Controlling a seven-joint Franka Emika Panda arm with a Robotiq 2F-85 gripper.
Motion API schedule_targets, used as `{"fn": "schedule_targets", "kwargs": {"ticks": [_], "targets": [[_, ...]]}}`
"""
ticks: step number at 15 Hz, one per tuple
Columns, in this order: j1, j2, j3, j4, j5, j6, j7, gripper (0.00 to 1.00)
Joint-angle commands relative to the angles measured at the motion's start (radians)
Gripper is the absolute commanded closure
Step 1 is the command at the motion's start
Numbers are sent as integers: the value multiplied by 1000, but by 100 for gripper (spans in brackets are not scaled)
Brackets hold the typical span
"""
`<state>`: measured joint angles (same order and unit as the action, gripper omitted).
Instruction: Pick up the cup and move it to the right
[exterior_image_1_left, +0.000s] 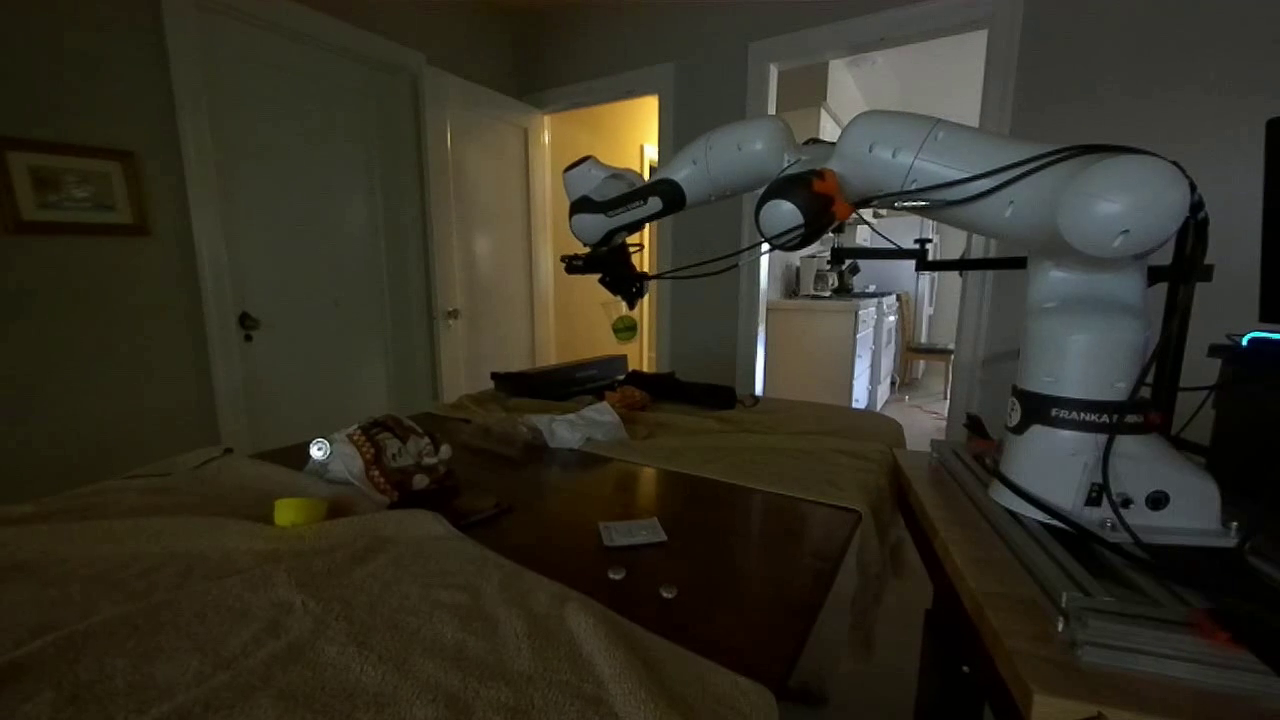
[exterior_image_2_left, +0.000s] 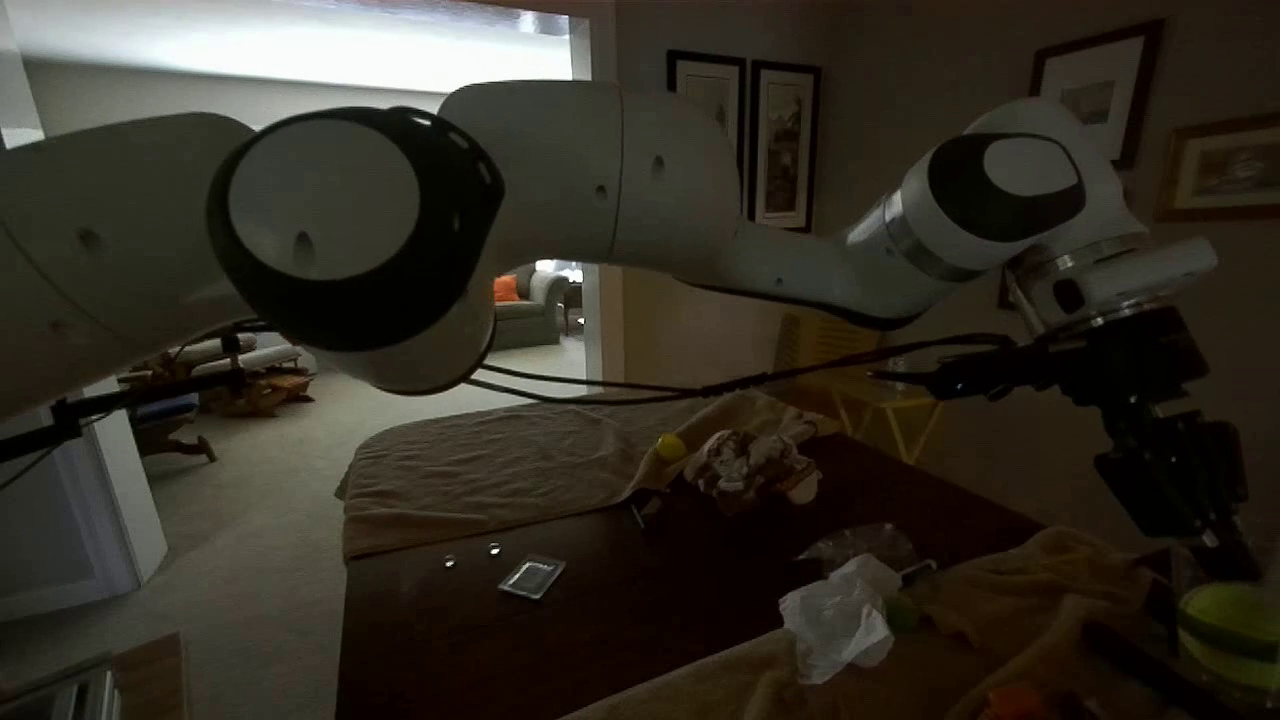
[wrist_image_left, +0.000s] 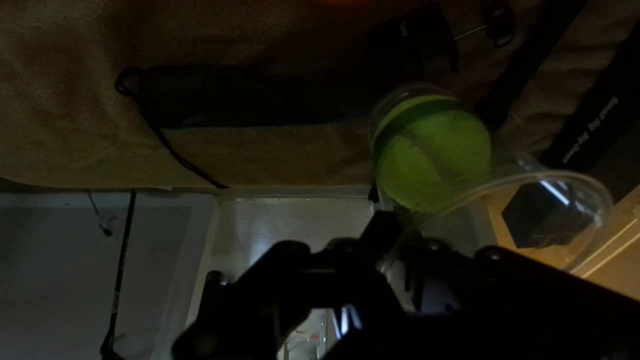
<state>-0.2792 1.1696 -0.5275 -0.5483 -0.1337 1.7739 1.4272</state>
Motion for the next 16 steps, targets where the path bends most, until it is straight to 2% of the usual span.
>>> {"fn": "schedule_targets", "kwargs": {"ticks": [1,8,11,13,16], "targets": [[2,26,14,7,13,20,24,98],[-2,77,44,18,10,186,35,98],[0,95,35,14,5,244,89,98],[-1,103,37,9,11,261,134,98],[-3,102,58,-7,31,218,184,98]]}}
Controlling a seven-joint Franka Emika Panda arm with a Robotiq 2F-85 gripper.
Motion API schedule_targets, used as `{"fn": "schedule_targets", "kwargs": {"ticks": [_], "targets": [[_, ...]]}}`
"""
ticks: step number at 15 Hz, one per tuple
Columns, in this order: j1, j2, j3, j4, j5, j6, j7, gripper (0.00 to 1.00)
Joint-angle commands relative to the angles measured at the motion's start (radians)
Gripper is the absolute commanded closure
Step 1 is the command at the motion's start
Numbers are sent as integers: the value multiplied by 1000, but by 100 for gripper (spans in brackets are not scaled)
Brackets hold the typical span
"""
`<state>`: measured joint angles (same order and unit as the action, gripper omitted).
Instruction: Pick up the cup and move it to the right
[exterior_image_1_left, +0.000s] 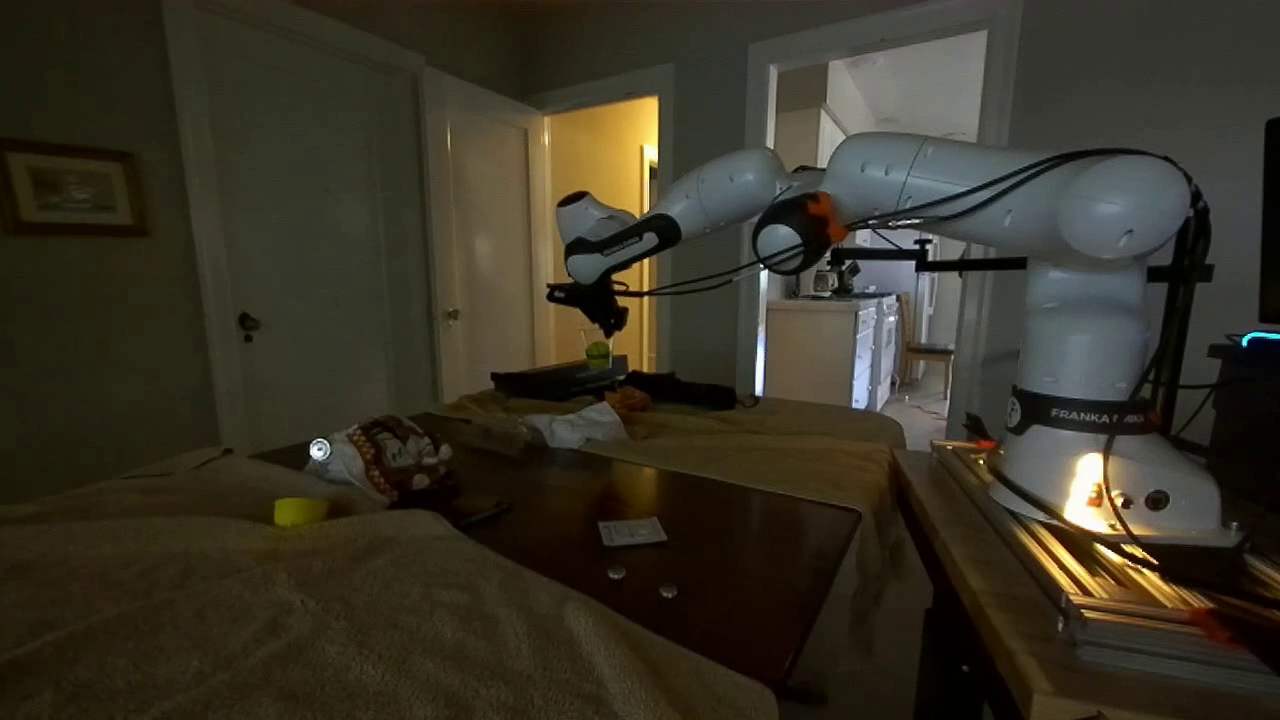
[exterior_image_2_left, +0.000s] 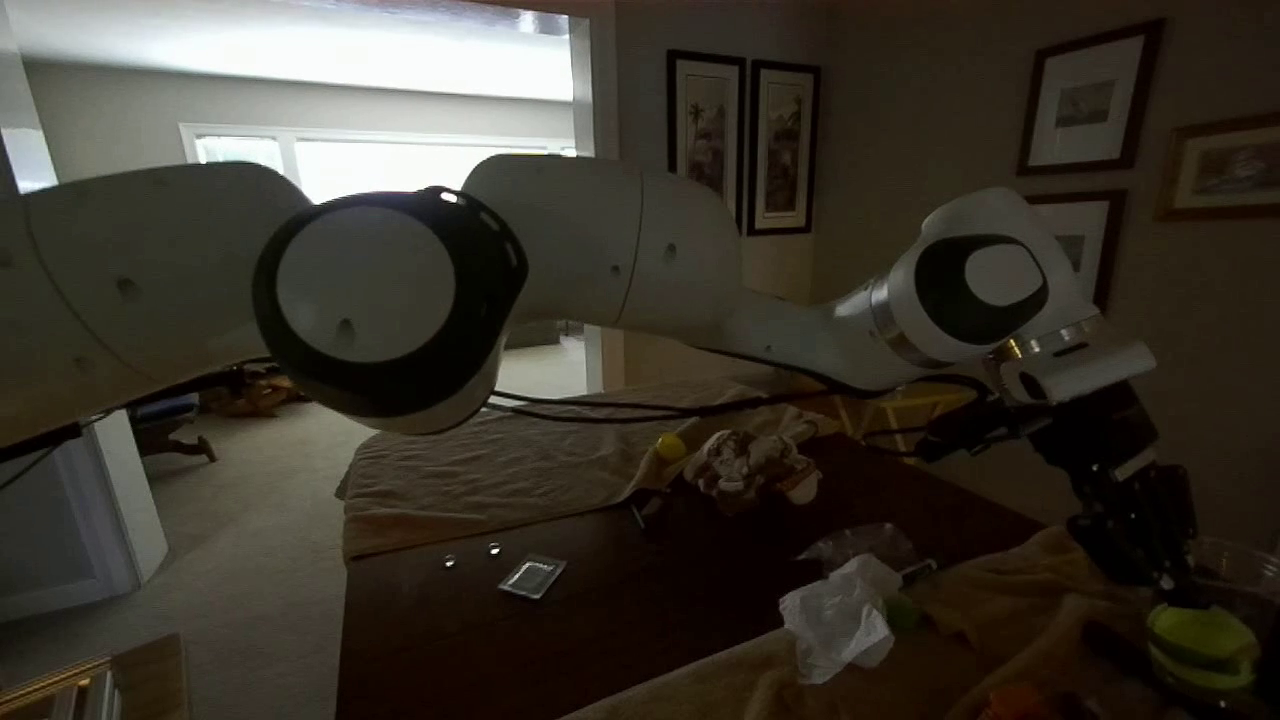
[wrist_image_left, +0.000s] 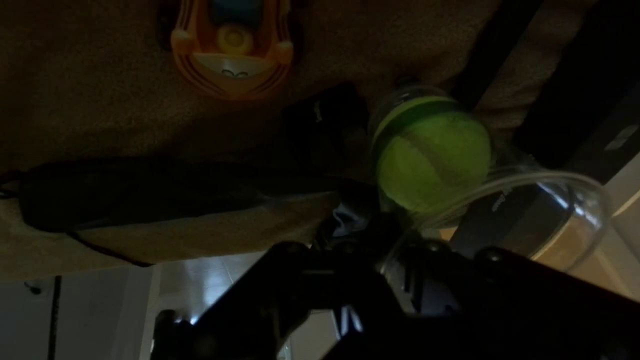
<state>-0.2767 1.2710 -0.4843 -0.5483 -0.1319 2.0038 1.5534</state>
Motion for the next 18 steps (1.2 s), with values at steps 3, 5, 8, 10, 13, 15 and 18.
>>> {"fn": "schedule_targets", "kwargs": {"ticks": [3,5,8,10,13,15,18], "targets": [[-22,2,56,-11,53,-31,52,98],[-34,6,82,-9,69,-28,45,98],[-46,8,106,-9,76,-31,40,98],[-48,0,119,-9,70,-37,20,98],[-43,13,108,-8,48,-23,34,93],[-42,20,105,-6,45,-25,45,98],[-47,44,92,6,38,7,64,98]]}}
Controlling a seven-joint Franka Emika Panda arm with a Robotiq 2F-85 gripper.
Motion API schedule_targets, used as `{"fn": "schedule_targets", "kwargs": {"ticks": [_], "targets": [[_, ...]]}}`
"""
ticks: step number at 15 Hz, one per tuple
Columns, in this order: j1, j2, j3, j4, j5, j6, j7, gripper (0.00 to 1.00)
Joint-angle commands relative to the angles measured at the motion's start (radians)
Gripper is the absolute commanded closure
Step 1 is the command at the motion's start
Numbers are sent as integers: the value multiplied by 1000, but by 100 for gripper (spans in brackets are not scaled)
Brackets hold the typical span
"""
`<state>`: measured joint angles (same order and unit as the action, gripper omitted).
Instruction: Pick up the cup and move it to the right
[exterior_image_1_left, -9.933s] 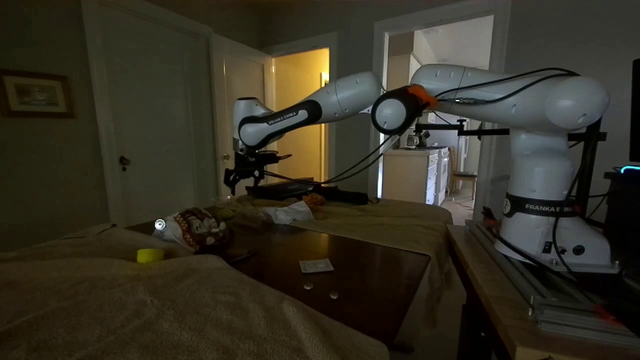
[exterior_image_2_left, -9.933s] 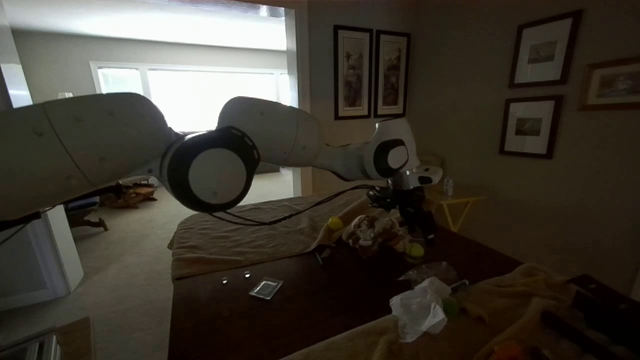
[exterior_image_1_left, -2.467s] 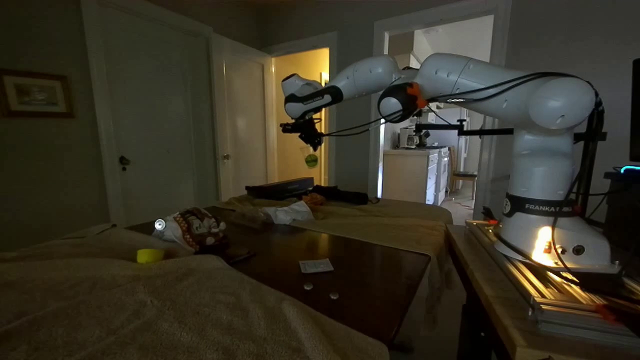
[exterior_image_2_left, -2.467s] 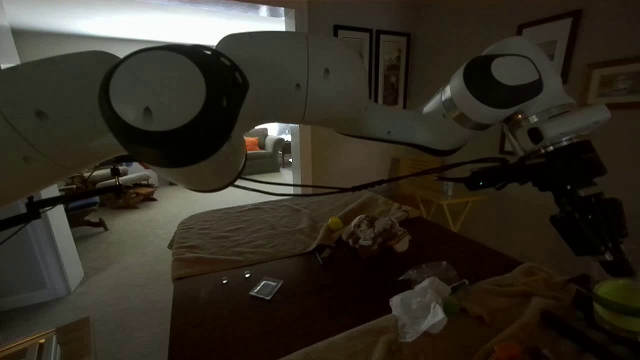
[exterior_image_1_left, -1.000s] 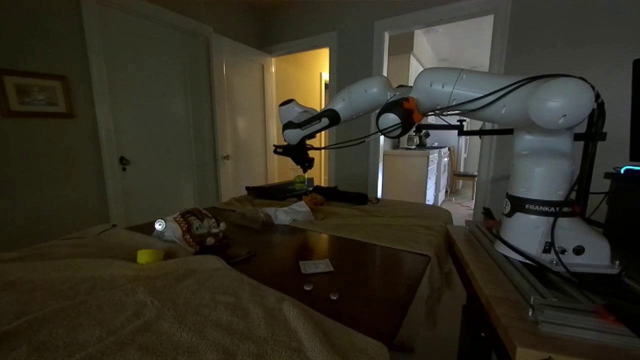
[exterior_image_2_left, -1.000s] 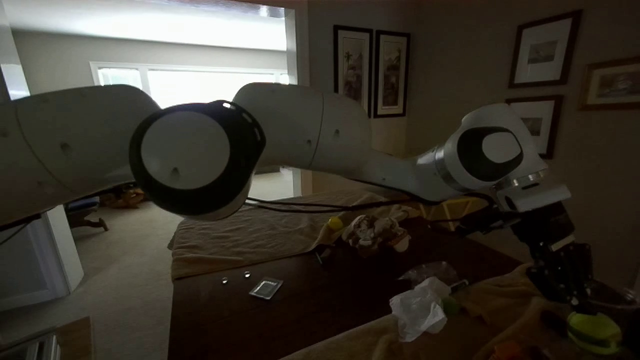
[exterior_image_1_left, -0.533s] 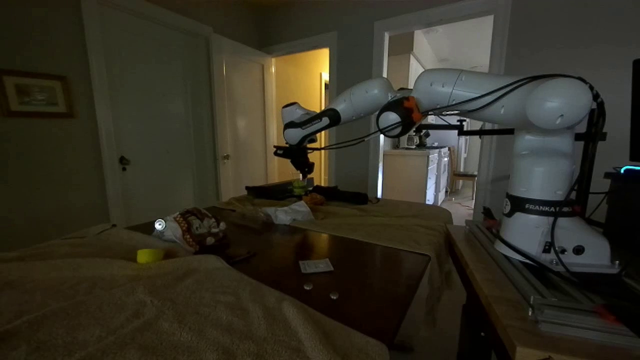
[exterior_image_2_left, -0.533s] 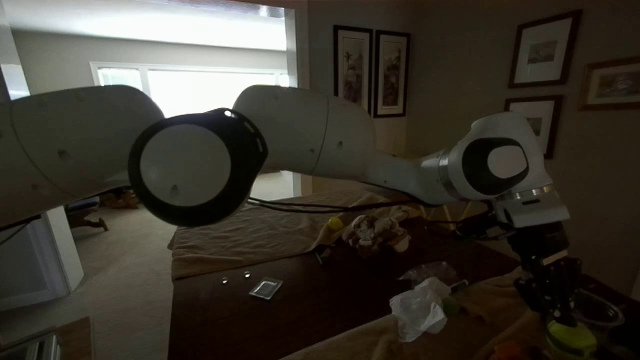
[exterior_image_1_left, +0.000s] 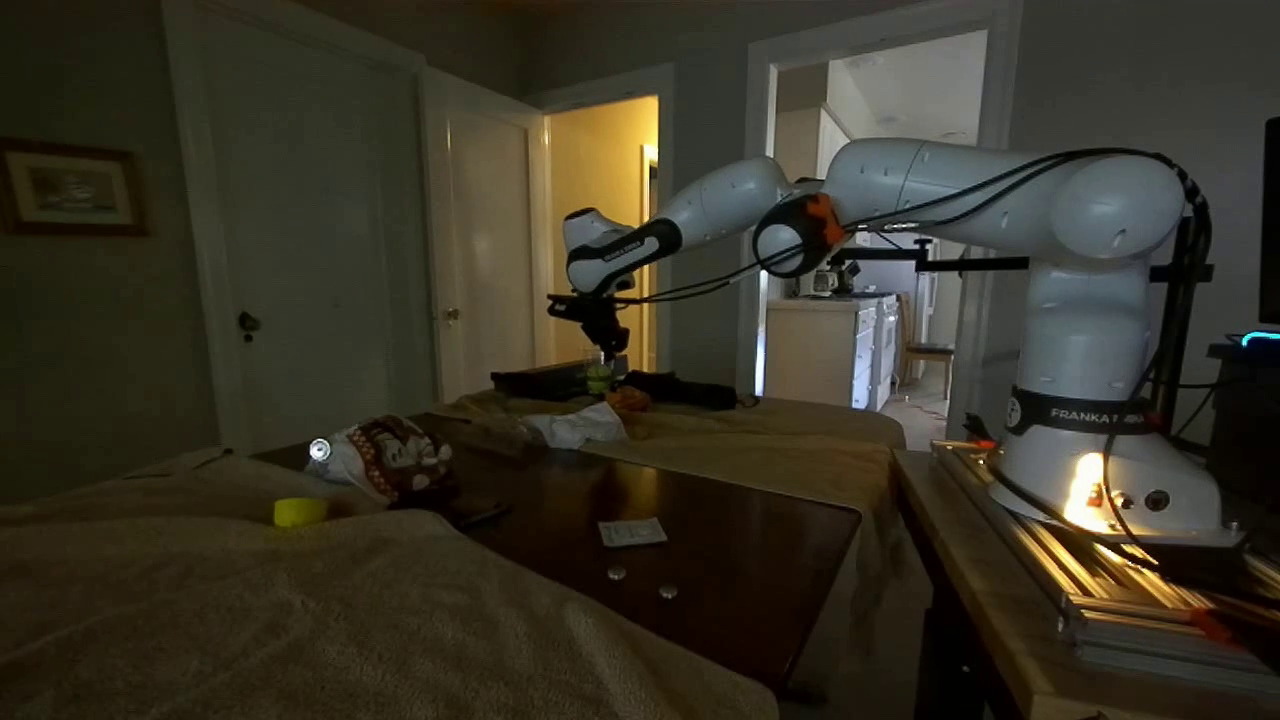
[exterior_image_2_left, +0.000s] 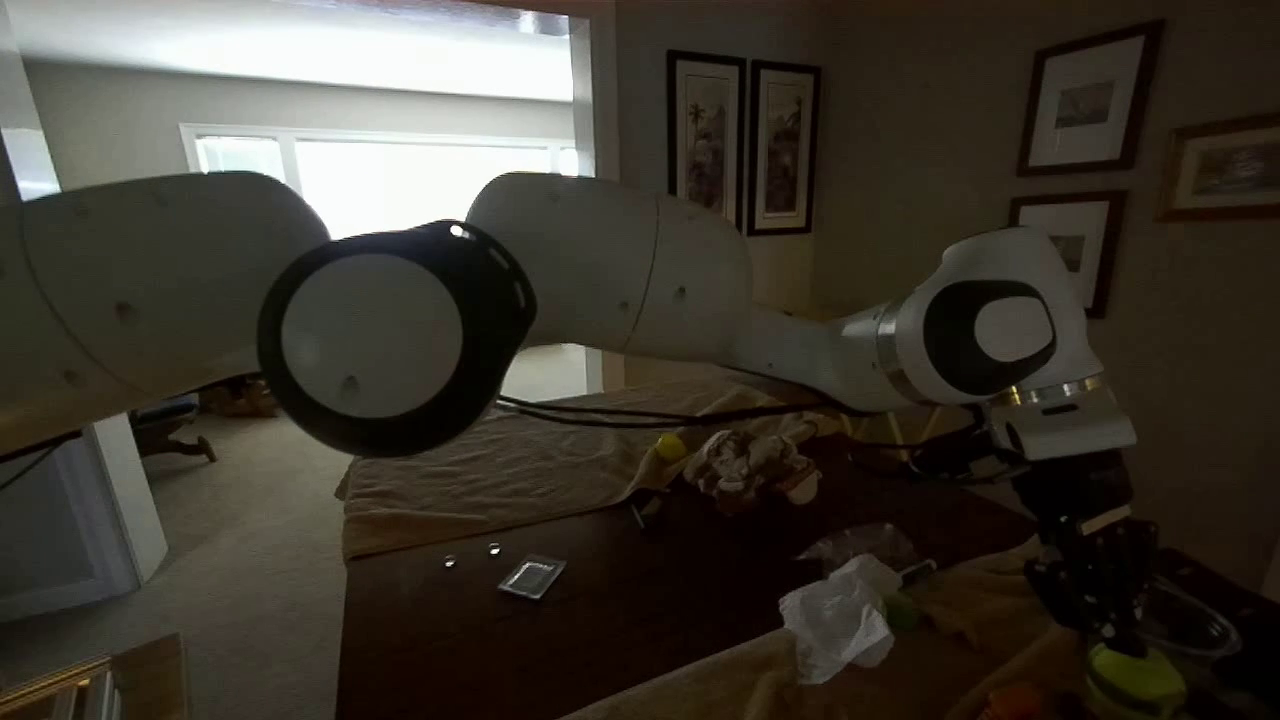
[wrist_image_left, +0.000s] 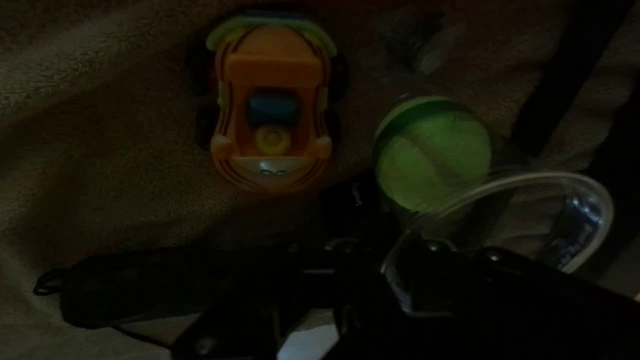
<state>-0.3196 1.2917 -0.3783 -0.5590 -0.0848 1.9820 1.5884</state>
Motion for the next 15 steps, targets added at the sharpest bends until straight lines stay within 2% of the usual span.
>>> {"fn": "schedule_targets", "kwargs": {"ticks": [1,10,15], "targets": [[-5,29,-17,18,-9,34,29,98],[-15,80,-42,33,-1,117,80,98],[-11,97,-21,31,11,160,88,98]]}}
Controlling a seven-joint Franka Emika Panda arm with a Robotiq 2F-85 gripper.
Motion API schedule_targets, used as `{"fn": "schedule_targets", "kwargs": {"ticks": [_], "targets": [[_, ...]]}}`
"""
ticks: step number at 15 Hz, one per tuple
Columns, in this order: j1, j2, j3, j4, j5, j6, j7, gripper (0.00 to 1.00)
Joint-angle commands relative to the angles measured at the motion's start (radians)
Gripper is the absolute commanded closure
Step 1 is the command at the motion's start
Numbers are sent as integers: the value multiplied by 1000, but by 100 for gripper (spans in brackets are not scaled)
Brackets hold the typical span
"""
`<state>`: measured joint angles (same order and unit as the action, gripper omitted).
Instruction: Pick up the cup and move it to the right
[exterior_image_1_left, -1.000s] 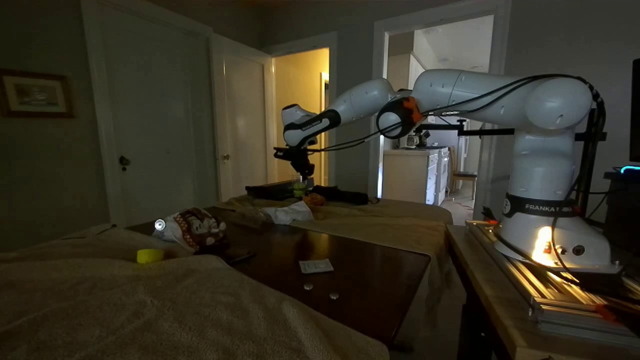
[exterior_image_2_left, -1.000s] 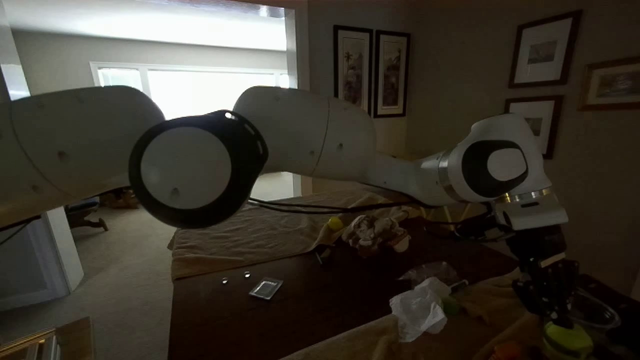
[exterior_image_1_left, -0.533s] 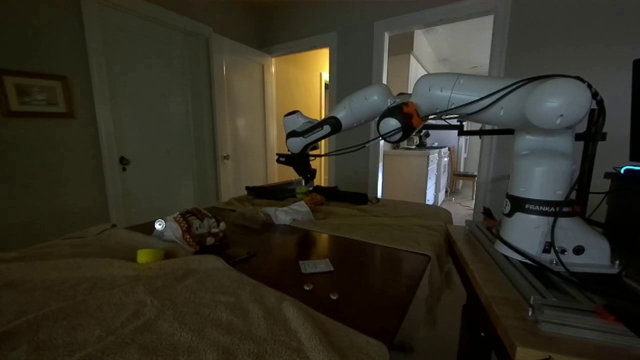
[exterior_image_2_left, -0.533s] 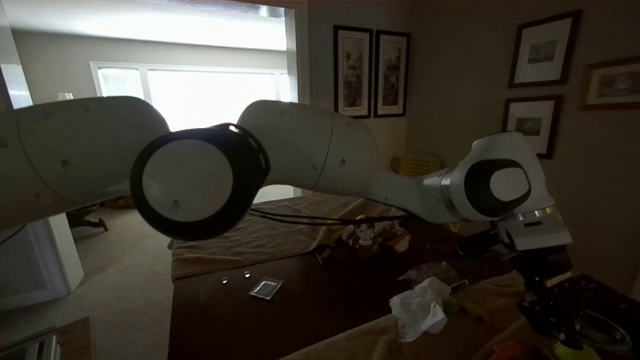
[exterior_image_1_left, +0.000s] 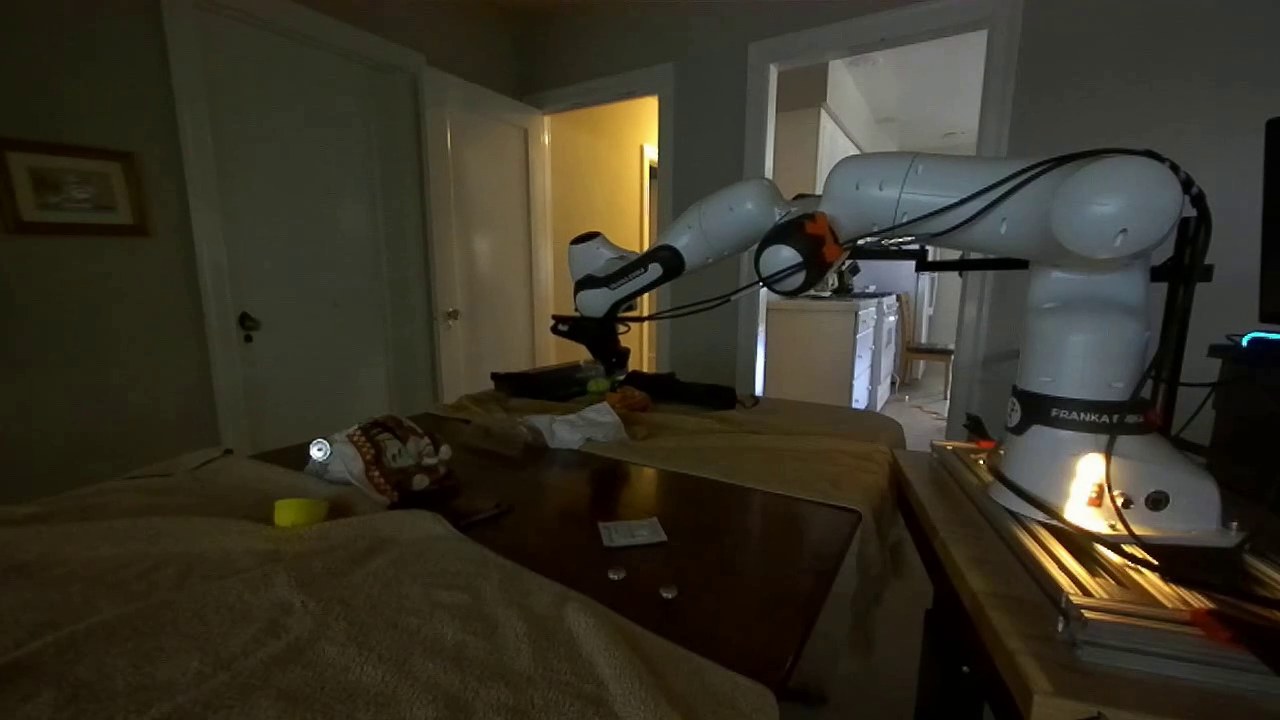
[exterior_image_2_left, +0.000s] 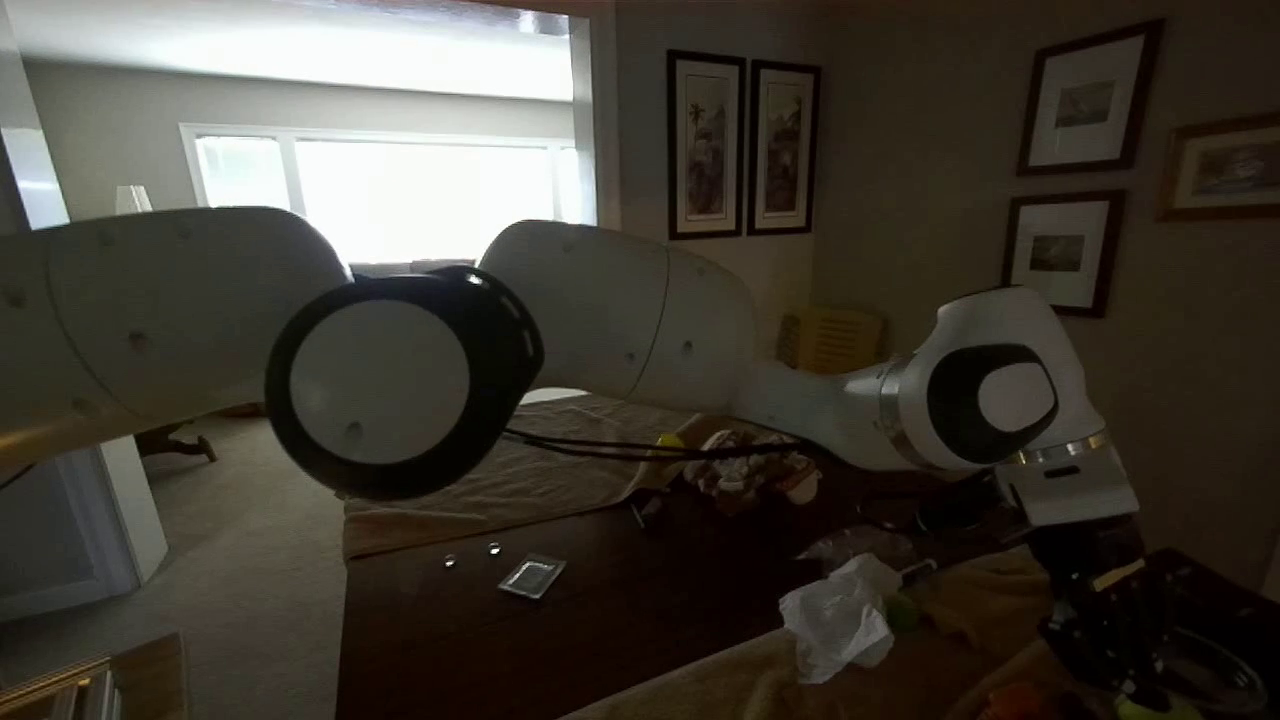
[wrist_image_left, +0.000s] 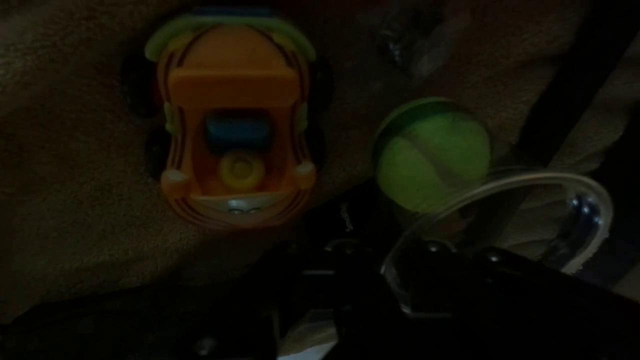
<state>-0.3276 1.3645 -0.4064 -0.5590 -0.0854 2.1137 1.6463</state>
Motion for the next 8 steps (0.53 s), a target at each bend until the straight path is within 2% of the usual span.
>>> {"fn": "schedule_targets", "kwargs": {"ticks": [1,3,8], "targets": [[-1,25,8,31,9,29,30,68],[1,23,10,30,7,27,28,63],[10,10,3,43,-3,29,21,27]]}}
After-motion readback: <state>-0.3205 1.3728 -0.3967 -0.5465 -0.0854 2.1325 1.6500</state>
